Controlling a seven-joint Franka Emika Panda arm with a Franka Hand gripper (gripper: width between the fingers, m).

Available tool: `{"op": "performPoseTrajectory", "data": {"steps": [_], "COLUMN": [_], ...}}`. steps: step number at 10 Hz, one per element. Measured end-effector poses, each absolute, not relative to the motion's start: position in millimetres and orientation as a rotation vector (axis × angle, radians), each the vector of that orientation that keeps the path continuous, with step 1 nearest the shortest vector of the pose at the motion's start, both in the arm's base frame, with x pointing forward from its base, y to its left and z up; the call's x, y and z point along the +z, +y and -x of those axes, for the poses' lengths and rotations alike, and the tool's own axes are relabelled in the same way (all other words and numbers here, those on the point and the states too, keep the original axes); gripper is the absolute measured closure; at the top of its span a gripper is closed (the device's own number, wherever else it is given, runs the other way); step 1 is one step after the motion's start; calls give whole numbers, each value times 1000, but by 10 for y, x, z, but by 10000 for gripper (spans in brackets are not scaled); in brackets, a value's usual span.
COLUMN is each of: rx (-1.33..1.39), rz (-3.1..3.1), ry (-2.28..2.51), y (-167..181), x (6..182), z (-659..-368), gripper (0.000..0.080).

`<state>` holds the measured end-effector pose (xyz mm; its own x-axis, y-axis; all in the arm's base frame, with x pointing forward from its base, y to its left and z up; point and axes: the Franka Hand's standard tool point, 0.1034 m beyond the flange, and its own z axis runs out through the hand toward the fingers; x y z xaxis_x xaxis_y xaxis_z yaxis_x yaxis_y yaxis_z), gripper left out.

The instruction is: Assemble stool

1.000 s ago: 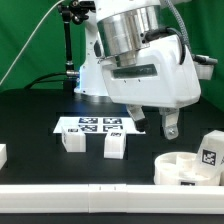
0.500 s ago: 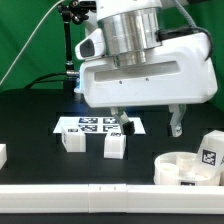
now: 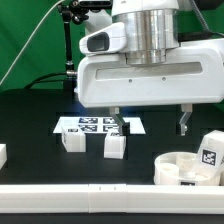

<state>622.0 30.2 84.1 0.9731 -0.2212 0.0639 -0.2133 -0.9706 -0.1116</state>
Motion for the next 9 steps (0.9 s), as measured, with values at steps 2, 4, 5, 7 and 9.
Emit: {"op": "performPoseTrajectory", "data": {"steps": [2, 4, 5, 7, 9], "rx": [-120, -136, -123, -94, -87], "rz": [3027, 3021, 3024, 3034, 3042], "ry": [245, 316, 369, 415, 442], "y": [293, 157, 11, -150, -246], "x": [841, 795, 728, 596, 523], "z": [-6221, -6152, -6023, -5819, -5700], "gripper": [150, 150, 150, 150, 150]}}
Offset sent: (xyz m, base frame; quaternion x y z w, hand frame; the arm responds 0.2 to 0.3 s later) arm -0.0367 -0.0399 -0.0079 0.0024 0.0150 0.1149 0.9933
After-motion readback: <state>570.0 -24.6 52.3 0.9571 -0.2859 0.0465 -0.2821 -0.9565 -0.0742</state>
